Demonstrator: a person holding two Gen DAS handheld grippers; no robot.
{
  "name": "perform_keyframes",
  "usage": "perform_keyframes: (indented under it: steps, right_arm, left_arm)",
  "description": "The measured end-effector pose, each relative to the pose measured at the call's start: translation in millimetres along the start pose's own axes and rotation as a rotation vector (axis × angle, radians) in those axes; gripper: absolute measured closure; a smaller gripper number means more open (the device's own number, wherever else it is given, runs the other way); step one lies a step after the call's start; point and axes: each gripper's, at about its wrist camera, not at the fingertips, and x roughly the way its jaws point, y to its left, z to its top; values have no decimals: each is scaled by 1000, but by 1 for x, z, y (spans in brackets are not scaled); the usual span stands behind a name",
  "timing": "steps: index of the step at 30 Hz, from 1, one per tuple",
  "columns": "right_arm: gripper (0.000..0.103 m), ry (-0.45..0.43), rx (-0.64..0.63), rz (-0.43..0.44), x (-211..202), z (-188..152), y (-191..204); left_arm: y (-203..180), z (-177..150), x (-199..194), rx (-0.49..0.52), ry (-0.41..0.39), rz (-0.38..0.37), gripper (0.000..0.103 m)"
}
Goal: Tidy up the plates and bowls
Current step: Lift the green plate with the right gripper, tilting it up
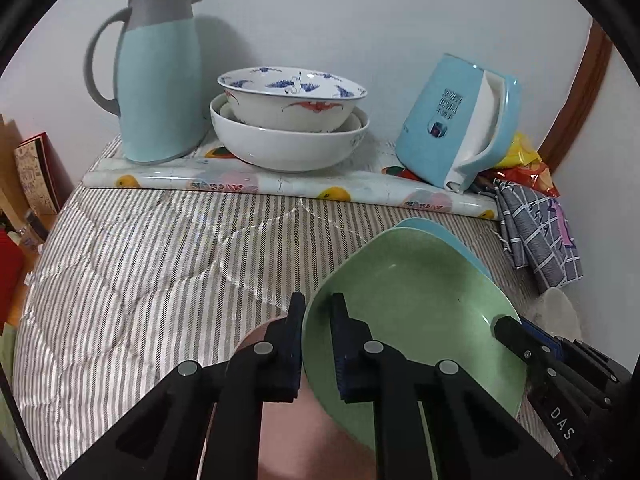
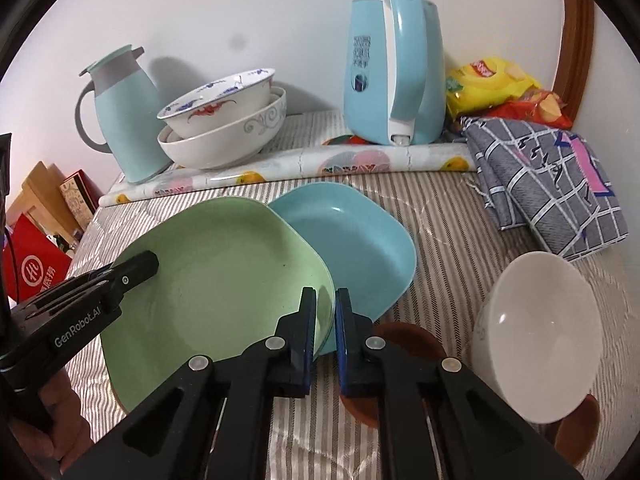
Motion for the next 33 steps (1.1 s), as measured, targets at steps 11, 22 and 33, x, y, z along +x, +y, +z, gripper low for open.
perform_keyframes:
  steps: [11,22,33]
  right_arm:
    - [95,-53,11,3,-46,-9,1]
    - [95,-90,-3,18,-78,-25,10]
    - [95,-88,-17,35,-87,-47,21]
  left_arm:
    - [-7,-9,-45,2,-42,7,90]
    - [-6,-24,-81,-12,-75,22,90]
    - [7,-45,-95,-38,-59,45,90]
